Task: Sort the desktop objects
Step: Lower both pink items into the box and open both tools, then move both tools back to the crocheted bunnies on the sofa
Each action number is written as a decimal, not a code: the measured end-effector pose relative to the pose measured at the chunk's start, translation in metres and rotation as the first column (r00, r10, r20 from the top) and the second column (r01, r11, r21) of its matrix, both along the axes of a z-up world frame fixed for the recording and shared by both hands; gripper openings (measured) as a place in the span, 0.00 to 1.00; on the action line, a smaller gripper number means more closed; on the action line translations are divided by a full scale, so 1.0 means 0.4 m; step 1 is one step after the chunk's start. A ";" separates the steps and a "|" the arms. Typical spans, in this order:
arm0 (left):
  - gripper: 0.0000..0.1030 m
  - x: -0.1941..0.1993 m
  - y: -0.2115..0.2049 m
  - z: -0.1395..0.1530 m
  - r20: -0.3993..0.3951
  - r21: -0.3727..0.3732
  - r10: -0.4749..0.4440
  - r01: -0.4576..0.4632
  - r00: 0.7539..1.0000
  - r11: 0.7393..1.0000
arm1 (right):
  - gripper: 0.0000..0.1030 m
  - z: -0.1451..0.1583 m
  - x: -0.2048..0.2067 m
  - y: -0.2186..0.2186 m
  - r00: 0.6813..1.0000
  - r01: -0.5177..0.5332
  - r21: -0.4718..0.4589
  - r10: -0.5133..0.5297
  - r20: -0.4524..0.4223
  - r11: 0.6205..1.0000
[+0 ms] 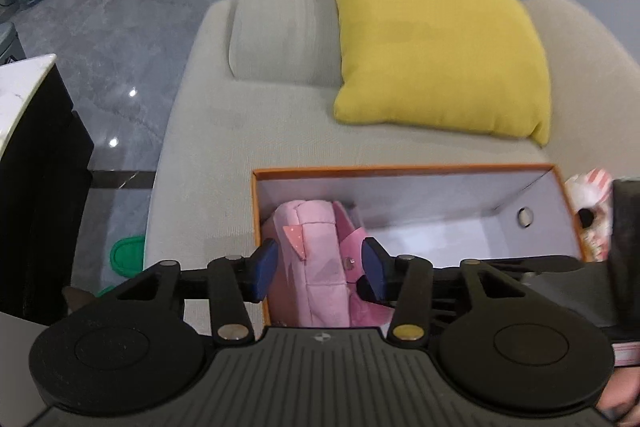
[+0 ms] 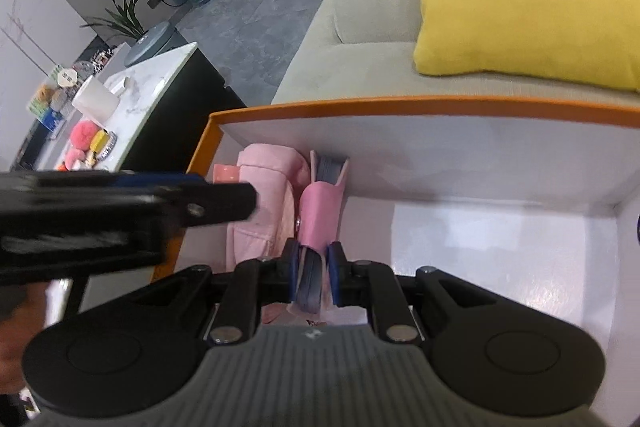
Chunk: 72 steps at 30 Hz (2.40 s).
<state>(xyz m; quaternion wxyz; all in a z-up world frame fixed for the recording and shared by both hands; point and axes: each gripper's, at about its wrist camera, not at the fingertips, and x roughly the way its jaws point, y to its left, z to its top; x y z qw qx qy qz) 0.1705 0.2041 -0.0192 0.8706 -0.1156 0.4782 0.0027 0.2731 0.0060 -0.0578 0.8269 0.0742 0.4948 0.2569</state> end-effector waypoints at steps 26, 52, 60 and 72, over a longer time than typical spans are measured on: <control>0.29 -0.042 0.072 -0.105 -0.037 -0.118 0.111 -0.115 0.993 0.986 | 0.14 0.010 -0.044 0.062 0.974 -0.177 -0.050 0.183 0.136 0.983; 0.29 -0.105 0.017 0.006 0.052 -0.040 0.194 -0.193 0.980 0.980 | 0.31 0.043 -0.069 0.006 0.976 -0.169 -0.028 0.172 0.132 0.985; 0.29 -0.084 -0.168 0.100 0.100 0.025 -0.008 0.005 0.995 1.000 | 0.33 0.125 -0.108 -0.160 0.985 -0.116 -0.039 0.119 0.122 0.993; 0.30 0.035 -0.539 0.134 0.155 0.103 -0.394 0.382 0.906 0.918 | 0.42 0.192 -0.131 -0.661 0.957 0.288 -0.158 -0.279 0.073 0.945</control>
